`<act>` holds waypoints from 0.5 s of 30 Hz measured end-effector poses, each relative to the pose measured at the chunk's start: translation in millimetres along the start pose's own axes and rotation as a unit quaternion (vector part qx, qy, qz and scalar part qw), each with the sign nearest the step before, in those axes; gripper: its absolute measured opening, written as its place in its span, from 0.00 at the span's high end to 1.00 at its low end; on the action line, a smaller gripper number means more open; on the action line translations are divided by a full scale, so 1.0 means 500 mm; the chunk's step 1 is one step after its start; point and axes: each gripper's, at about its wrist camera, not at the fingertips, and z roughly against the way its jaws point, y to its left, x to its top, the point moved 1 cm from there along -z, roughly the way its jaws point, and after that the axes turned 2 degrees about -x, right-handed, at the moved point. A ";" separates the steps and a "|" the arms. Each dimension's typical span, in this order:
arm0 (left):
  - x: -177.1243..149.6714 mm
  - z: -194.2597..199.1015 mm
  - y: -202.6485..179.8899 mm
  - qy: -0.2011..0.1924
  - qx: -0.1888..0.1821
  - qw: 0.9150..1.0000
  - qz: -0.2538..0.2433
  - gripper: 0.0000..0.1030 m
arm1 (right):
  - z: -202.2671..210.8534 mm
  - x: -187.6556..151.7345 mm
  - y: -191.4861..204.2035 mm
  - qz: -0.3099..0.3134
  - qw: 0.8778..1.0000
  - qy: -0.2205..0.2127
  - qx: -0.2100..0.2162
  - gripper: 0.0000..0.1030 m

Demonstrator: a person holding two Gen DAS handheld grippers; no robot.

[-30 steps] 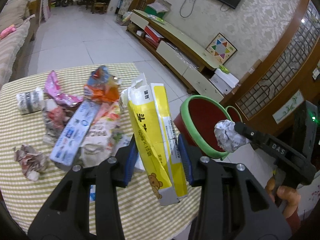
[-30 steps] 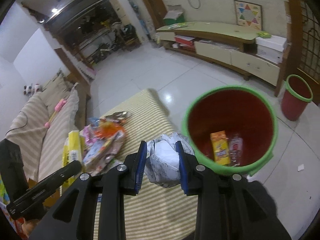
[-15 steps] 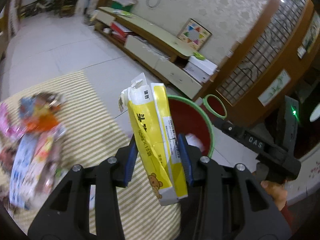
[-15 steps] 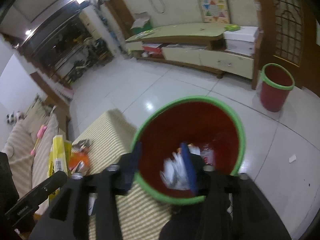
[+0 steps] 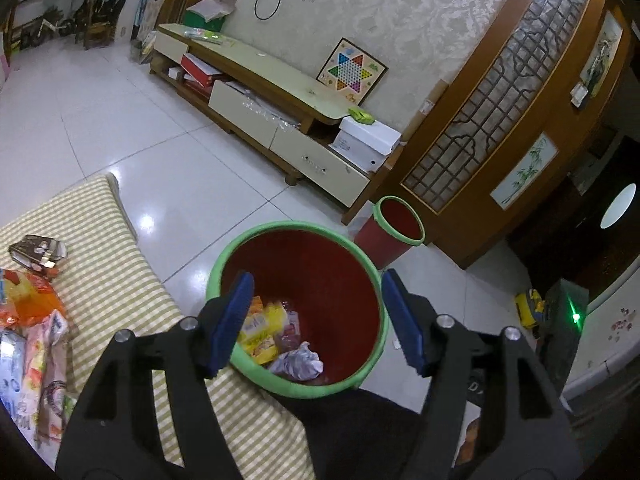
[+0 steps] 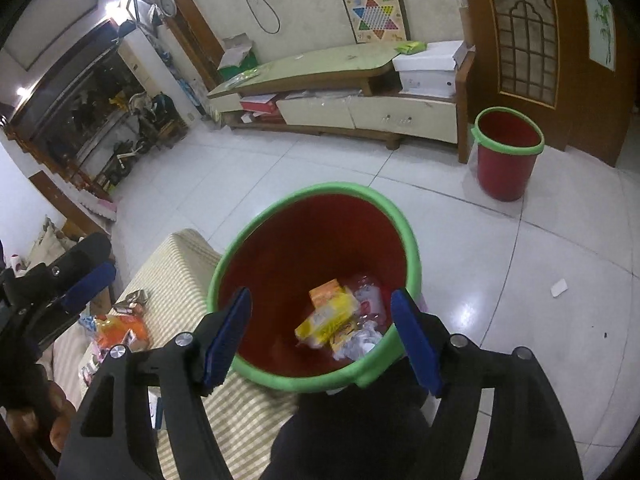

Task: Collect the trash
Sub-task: 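Move both open tools back over the table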

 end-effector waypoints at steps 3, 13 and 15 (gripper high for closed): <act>-0.008 0.031 0.010 -0.006 0.014 1.000 0.001 0.37 | 0.003 -0.004 0.030 0.011 1.000 0.001 0.010 0.32; -0.094 0.220 0.132 -0.049 0.099 0.993 0.051 0.34 | 0.014 -0.042 0.156 0.076 0.996 0.012 0.047 0.26; -0.124 0.259 0.170 -0.055 0.122 0.988 0.075 0.34 | 0.004 -0.062 0.179 0.084 0.995 0.025 0.055 0.26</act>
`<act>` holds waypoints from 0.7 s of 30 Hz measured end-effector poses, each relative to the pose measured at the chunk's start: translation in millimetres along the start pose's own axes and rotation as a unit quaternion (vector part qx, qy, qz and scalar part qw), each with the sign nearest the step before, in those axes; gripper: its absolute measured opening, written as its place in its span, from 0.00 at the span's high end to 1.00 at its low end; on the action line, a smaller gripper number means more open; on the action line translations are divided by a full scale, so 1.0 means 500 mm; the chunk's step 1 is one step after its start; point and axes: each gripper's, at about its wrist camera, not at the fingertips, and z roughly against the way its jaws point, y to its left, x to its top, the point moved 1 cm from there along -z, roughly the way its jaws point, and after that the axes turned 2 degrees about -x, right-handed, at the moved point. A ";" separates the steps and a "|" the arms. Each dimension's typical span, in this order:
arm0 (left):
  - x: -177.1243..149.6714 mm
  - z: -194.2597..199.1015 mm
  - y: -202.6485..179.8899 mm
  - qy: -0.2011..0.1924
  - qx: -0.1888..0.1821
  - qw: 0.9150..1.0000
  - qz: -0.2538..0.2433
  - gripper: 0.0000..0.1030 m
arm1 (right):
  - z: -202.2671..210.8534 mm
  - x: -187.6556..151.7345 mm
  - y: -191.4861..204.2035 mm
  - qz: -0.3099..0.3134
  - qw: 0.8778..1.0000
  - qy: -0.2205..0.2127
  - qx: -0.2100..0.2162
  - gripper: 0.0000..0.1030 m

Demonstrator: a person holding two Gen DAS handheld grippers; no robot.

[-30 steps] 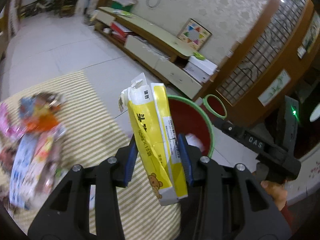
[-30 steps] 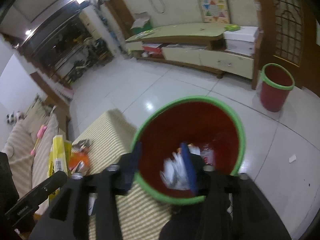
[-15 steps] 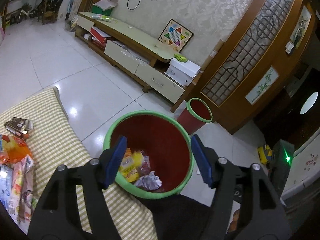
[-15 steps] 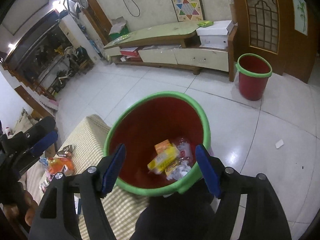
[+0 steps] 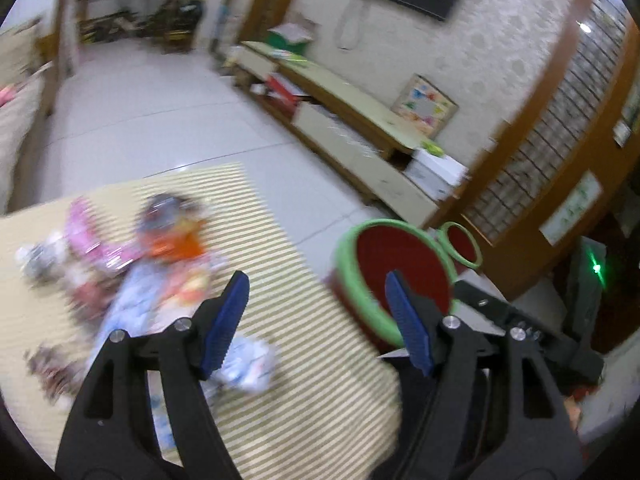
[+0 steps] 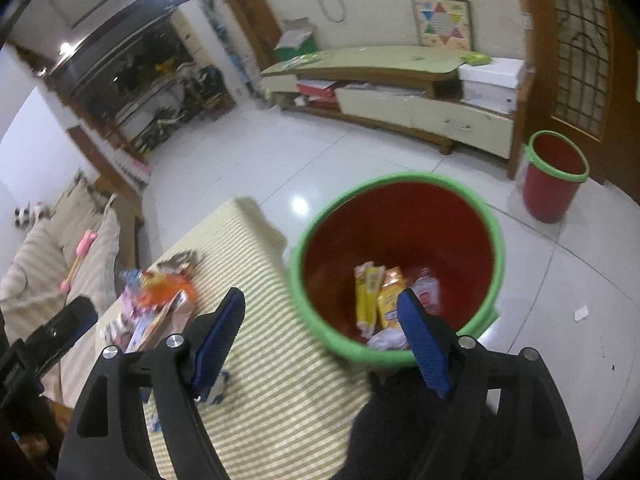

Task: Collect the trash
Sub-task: 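Move both open tools back over the table, then close the left tool on the crumpled paper wad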

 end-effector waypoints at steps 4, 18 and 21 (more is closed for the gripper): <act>-0.049 0.055 0.118 -0.002 0.079 0.996 0.045 0.34 | -0.018 -0.030 0.044 0.018 1.000 0.023 0.011 0.26; -0.163 0.057 0.440 0.051 0.174 0.962 0.203 0.34 | -0.017 -0.099 0.161 0.088 0.994 0.056 0.033 0.26; -0.168 0.023 0.450 0.071 0.187 0.960 0.195 0.34 | -0.013 -0.107 0.176 0.098 0.993 0.059 0.038 0.26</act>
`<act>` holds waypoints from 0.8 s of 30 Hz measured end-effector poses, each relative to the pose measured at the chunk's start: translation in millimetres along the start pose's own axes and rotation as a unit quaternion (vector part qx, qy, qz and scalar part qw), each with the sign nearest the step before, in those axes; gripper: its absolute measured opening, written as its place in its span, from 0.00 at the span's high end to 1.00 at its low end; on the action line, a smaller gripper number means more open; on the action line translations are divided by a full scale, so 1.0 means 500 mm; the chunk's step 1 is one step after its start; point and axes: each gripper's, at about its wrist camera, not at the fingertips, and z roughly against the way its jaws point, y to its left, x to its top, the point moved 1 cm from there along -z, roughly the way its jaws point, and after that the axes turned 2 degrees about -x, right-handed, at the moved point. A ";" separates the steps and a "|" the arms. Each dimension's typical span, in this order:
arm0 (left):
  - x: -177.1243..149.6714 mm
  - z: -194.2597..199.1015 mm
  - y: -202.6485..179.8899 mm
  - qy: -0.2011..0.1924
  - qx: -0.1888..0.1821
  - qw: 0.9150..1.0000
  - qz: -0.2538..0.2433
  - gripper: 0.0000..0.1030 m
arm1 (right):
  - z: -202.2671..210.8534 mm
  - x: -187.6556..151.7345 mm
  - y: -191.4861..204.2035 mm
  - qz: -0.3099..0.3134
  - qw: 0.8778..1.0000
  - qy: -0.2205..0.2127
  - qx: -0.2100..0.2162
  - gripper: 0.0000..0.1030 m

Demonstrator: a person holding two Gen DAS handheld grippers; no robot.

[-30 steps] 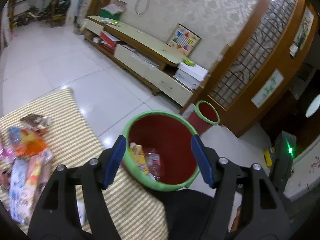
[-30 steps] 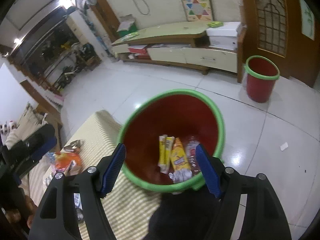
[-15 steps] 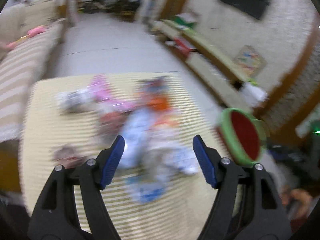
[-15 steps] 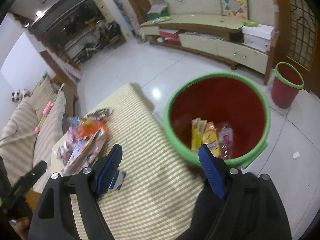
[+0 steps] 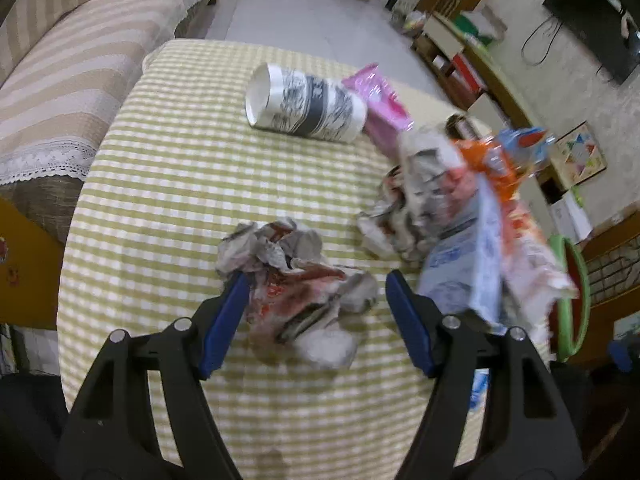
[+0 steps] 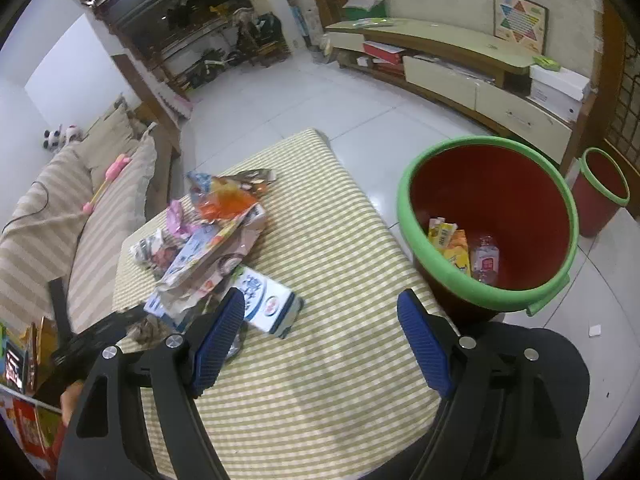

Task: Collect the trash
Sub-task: 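Close the left tool on the crumpled paper wad, then grasp and lift the strawberry snack bag with the right tool while the left tool holds the wad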

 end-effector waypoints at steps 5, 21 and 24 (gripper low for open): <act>0.003 0.023 0.012 -0.013 -0.017 1.000 -0.005 0.71 | -0.005 -0.008 0.028 0.018 1.000 0.010 0.001 0.26; -0.136 0.109 0.042 0.008 -0.057 0.998 0.015 0.80 | -0.168 0.093 0.213 0.082 0.993 0.048 0.064 0.23; -0.148 0.106 0.039 0.012 -0.058 0.998 0.013 0.76 | -0.234 0.091 0.216 0.052 0.992 0.092 0.073 0.23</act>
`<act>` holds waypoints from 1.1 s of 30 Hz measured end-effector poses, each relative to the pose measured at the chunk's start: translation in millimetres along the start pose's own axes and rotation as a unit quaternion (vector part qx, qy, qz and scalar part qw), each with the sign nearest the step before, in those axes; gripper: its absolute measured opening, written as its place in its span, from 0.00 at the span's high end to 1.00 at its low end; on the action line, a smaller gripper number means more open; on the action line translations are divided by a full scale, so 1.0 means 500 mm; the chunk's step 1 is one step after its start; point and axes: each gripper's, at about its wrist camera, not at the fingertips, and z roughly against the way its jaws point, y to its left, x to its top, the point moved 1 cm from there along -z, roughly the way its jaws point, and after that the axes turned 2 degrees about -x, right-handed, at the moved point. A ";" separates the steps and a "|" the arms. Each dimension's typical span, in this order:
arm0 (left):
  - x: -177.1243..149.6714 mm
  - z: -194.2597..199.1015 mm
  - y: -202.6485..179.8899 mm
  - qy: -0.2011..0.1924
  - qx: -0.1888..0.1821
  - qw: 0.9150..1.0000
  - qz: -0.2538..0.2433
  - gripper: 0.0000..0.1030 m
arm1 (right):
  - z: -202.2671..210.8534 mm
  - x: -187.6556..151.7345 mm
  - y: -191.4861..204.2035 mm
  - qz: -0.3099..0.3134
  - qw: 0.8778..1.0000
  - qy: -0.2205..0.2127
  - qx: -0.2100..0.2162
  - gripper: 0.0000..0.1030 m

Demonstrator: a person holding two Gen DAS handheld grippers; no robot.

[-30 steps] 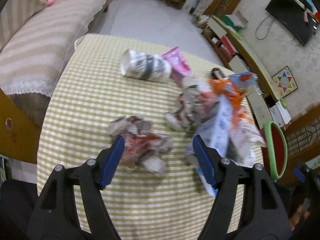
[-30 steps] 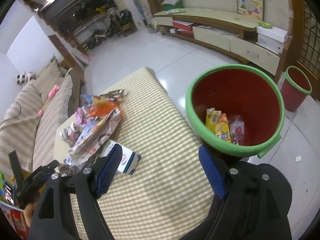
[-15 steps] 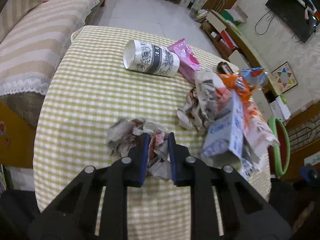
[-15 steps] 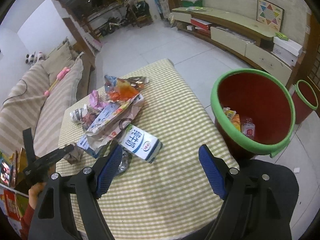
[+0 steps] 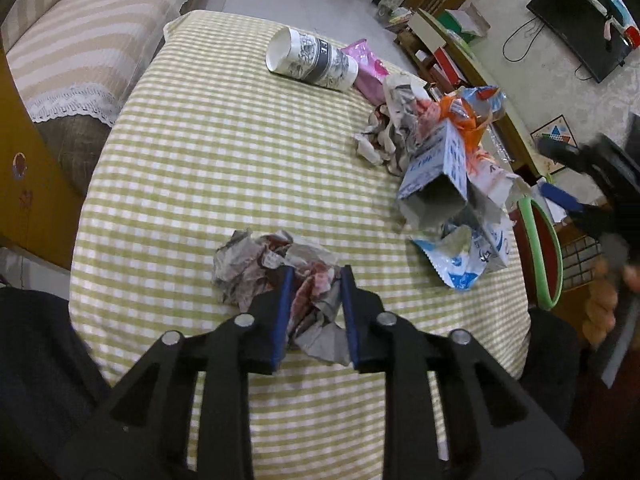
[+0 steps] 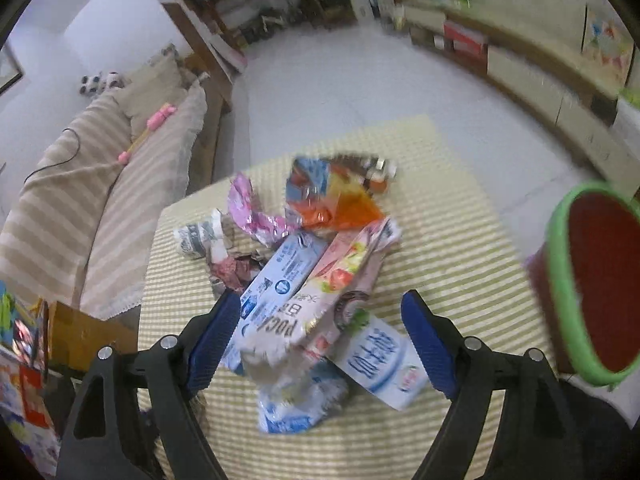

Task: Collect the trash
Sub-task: 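Grasp and lift the strawberry snack bag with the right tool while the left tool holds the wad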

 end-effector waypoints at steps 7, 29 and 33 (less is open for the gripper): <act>0.002 -0.009 -0.005 0.002 -0.007 1.000 0.001 0.51 | -0.056 -0.015 -0.012 -0.038 0.997 0.049 0.038 0.67; -0.008 0.005 -0.027 -0.013 -0.013 1.000 0.005 0.16 | -0.050 -0.002 -0.014 -0.006 0.999 0.052 0.014 0.64; -0.011 0.015 -0.010 -0.013 -0.016 1.000 0.018 0.16 | 0.006 -0.017 -0.017 0.006 0.999 0.027 0.032 0.71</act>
